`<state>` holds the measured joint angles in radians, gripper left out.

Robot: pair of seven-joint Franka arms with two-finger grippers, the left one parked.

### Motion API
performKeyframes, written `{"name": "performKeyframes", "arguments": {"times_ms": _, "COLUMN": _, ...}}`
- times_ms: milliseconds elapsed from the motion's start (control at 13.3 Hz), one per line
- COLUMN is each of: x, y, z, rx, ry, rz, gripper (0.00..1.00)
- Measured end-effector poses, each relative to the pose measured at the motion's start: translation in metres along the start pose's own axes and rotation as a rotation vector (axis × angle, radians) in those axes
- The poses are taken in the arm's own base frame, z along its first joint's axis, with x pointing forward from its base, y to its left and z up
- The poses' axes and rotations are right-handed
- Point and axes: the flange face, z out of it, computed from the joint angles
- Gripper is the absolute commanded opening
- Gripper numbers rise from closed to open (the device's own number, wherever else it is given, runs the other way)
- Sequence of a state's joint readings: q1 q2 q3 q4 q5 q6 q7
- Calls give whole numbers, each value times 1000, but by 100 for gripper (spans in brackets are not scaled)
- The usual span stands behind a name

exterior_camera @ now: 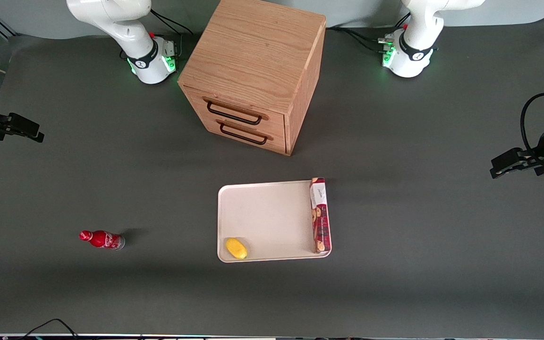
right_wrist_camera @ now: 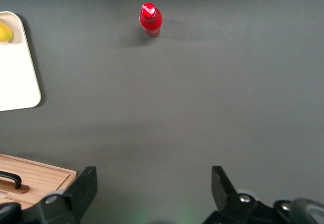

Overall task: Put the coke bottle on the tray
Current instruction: 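Move the open right gripper toward the red Coca-Cola bottle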

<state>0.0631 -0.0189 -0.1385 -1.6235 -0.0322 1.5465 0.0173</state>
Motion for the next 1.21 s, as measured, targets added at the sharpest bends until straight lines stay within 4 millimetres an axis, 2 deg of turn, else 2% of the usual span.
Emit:
{"name": "performKeyframes", "arguments": {"times_ms": 226, "x": 0, "y": 3, "z": 0, "rx": 0, "ry": 0, "rz": 2, "gripper": 100}}
{"name": "performKeyframes", "arguments": {"times_ms": 452, "x": 1, "y": 17, "z": 3, "rx": 1, "ry": -5, "rz": 17, "gripper": 100}}
{"name": "performKeyframes", "arguments": {"times_ms": 1205, "x": 6, "y": 16, "z": 10, "rx": -1, "ry": -19, "rz": 15, "gripper": 100}}
